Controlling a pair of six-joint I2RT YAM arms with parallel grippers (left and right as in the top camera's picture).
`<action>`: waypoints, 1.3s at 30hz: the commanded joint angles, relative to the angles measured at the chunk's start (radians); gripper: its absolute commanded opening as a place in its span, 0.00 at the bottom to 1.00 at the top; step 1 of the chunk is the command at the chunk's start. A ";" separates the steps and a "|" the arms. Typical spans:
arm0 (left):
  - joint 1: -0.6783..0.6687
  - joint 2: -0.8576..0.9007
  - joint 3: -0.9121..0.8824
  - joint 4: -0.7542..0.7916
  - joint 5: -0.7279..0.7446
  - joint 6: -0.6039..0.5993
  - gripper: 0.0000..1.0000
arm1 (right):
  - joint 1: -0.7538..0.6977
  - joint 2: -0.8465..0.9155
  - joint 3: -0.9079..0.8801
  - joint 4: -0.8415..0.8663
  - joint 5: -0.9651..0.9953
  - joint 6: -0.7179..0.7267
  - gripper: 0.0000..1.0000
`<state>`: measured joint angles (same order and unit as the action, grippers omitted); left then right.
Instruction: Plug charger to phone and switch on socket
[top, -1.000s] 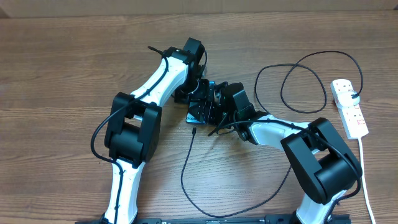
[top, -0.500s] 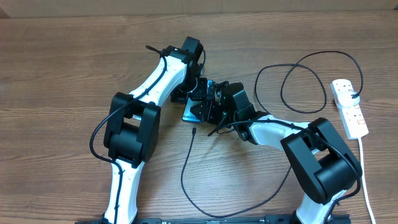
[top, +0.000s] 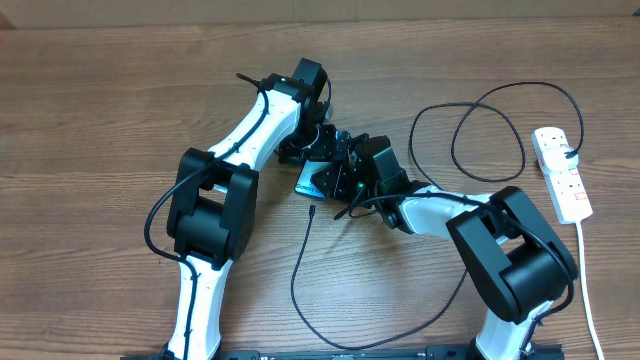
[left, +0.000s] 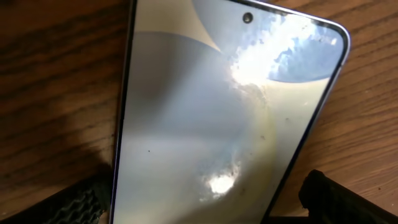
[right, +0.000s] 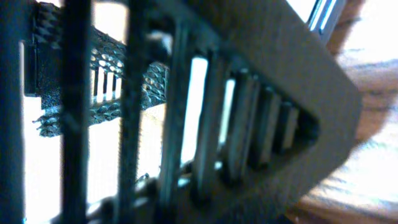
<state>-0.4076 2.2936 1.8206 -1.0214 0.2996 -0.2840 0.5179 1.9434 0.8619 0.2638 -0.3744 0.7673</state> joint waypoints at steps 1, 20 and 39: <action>-0.045 0.022 -0.018 -0.047 0.085 0.079 0.94 | -0.029 0.064 0.005 0.051 0.103 0.044 0.38; -0.043 0.022 -0.018 -0.049 0.085 0.079 1.00 | -0.058 0.078 0.005 0.062 -0.050 0.043 0.06; 0.140 -0.027 0.045 0.021 0.914 0.227 0.87 | -0.237 0.075 0.005 0.541 -0.779 0.274 0.04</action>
<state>-0.2687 2.2932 1.8450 -1.0237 0.9108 -0.1364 0.2806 2.0384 0.8444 0.7479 -1.0115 0.9375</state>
